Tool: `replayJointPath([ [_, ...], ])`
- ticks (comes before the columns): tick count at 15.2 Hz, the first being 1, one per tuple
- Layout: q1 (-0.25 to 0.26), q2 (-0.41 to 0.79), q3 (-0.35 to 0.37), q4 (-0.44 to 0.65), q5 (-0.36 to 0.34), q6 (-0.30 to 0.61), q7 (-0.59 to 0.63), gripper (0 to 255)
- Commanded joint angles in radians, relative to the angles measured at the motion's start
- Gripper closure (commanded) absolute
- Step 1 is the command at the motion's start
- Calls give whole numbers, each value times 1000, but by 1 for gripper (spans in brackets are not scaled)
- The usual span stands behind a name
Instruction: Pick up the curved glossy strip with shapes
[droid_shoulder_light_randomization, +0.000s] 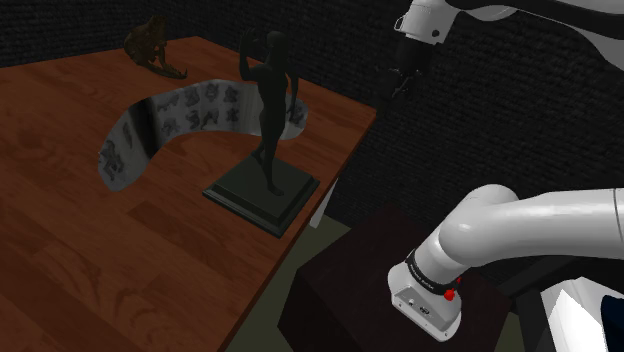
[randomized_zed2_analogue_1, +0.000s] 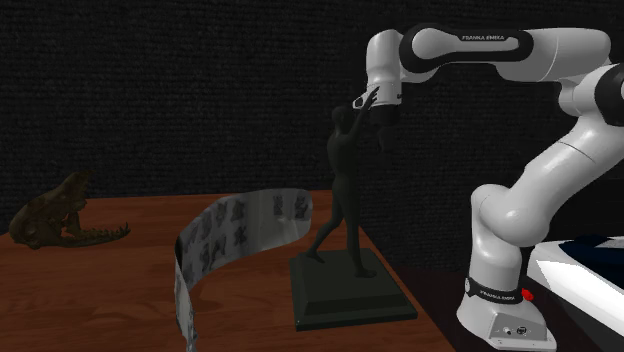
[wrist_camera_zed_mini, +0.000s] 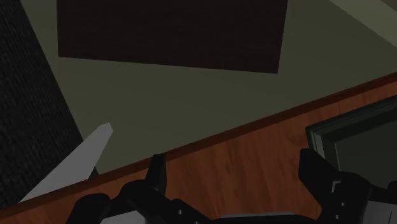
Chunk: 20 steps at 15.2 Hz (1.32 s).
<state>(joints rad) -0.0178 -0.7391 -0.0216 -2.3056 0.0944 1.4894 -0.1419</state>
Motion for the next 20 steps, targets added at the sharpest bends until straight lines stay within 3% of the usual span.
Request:
replayJointPath([
  [1,0,0,0,0,0,0,0,0],
  [10,98,335,1,220,3,132,-221,0],
  [20,183,680,47,553,10,166,-433,0],
])
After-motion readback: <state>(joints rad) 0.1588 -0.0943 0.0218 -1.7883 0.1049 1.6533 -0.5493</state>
